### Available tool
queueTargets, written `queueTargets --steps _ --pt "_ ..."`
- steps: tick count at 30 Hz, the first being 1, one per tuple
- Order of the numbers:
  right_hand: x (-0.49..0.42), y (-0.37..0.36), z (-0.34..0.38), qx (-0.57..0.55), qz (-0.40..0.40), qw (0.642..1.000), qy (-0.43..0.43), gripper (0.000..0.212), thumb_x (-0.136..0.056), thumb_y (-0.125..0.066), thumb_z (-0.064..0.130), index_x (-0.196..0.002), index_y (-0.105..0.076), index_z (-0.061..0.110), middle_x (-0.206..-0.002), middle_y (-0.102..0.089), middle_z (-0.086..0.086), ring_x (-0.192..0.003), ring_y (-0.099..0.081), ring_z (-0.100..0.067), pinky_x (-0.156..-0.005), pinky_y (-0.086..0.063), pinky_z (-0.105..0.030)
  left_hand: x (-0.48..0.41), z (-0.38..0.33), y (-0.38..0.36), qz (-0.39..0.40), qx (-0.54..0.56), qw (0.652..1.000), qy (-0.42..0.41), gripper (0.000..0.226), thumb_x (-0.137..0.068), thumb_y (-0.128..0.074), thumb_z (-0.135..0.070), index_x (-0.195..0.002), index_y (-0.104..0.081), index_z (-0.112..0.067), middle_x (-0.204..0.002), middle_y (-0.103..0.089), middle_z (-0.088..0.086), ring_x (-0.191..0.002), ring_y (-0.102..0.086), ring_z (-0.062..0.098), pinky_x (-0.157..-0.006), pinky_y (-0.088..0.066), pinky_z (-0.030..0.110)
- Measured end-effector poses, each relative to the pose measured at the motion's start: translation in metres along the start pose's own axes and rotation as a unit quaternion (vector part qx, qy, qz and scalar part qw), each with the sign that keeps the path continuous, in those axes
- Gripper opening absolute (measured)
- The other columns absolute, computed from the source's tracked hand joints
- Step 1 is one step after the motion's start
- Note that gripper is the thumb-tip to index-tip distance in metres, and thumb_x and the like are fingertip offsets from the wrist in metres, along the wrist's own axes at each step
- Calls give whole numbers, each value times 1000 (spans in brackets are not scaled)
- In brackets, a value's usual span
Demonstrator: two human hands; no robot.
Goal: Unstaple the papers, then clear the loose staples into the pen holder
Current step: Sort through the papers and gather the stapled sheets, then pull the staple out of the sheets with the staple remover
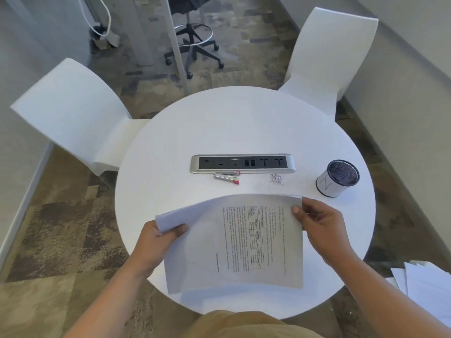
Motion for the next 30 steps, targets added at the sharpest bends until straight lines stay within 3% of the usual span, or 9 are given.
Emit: queueTargets --steps 3,6,9,11,14,17,19,25,30 --pt "-10 0 -2 -4 -5 1000 2 17 -88 -67 3 -94 -74 18 -78 -77 4 -73 -68 -13 -69 -56 -25 9 6 4 -25 2 1000 13 18 -85 -71 -8 -100 -77 -14 -100 -79 4 -95 -75 27 -68 -60 26" --pt "-16 -3 -16 -43 -12 998 -35 18 -88 -69 5 -85 -76 21 -78 -75 -4 -75 -66 -23 -75 -55 -39 14 6 11 -82 -86 993 11 33 -81 -75 -28 -113 -71 -19 -106 -77 -4 -102 -72 27 -73 -60 28" --pt "-17 -14 -27 -67 -2 995 -73 25 -89 -68 5 -75 -77 24 -72 -75 -4 -71 -66 -25 -76 -54 -43 19 -19 18 -203 -293 933 -40 67 -83 -75 -42 -142 -48 -24 -140 -55 -4 -128 -52 23 -104 -47 43" --pt "-15 -26 -32 -76 14 993 -94 22 -89 -67 4 -76 -75 19 -72 -75 -7 -71 -67 -27 -77 -54 -45 22 -52 2 -238 -360 891 -140 69 -89 -70 -46 -147 -43 -20 -150 -47 0 -140 -41 21 -115 -35 43" --pt "-9 -48 -38 -77 43 990 -114 14 -90 -66 2 -82 -73 12 -75 -75 -12 -72 -67 -30 -76 -55 -47 8 -85 -48 -143 -437 851 -254 60 -94 -56 -53 -143 -48 -19 -147 -53 -1 -142 -42 20 -120 -27 41" --pt "-6 -71 -38 -71 66 988 -117 18 -90 -65 1 -79 -74 13 -71 -74 -11 -65 -66 -26 -65 -54 -37 -20 -68 -101 90 -423 889 -149 55 -96 -43 -62 -138 -55 -29 -138 -61 -9 -129 -53 13 -114 -37 43" --pt "-5 -82 -37 -66 68 989 -115 15 -89 -66 1 -82 -74 11 -70 -74 -10 -63 -65 -22 -60 -53 -32 -29 -53 -119 167 -428 881 -114 41 -99 -47 -54 -129 -62 -31 -127 -68 -11 -117 -61 13 -103 -47 42" --pt "-12 -110 -39 -1 84 989 -121 14 -89 -68 5 -83 -75 16 -66 -72 2 -57 -62 -11 -50 -47 -21 -54 -37 -91 149 -402 897 -109 27 -100 -53 -40 -119 -71 -34 -120 -72 -14 -112 -64 11 -98 -50 34" --pt "-31 -141 -44 30 146 976 -158 16 -94 -62 20 -94 -76 10 -88 -76 -17 -72 -70 -25 -66 -56 -38 -72 -35 -63 129 -395 901 -121 31 -101 -51 -43 -125 -68 -34 -127 -69 -14 -118 -62 11 -100 -47 30"
Point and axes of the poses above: each hand's wrist, its own x-axis away from the middle knuckle, its own y-axis out of the back of the hand, z = x × y, the point moved 9 cm from there along -x, towards the middle knuckle
